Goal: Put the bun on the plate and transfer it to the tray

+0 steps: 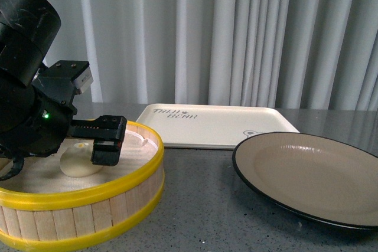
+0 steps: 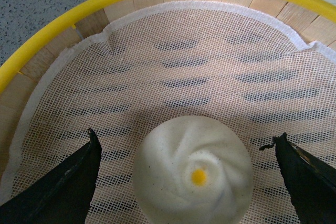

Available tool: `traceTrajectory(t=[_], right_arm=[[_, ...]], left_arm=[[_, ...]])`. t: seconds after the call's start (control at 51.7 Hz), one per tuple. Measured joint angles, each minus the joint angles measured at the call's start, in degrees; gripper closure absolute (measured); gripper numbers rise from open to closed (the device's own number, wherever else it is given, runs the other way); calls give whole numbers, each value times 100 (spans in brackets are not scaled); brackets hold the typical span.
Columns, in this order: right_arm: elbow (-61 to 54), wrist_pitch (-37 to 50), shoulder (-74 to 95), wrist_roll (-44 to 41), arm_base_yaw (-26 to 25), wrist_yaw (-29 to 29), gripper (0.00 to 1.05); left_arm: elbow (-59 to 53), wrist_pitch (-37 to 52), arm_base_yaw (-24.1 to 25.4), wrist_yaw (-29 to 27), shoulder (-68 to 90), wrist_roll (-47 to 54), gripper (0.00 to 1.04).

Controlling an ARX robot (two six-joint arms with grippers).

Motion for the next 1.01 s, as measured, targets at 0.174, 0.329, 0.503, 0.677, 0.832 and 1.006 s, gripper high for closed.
traceTrajectory(t=[0.174, 0.329, 0.503, 0.677, 0.832, 1.006], right_arm=[[0, 0, 0, 0, 0, 0, 9], [0, 0, 0, 0, 0, 0, 9], [0, 0, 0, 0, 0, 0, 9], [0, 0, 0, 0, 0, 0, 9], [0, 0, 0, 0, 0, 0, 9], [0, 0, 0, 0, 0, 0, 9]], left_arm=[[-63, 7, 61, 11, 0, 116, 25], [-63, -24, 55, 328, -61, -35, 50], [-61, 175, -66, 420, -293, -22, 81], [-15, 256, -199, 503, -378, -26, 98], [120, 581, -481, 538, -376, 39, 100], [579, 855, -1300, 874, -153, 271, 100]])
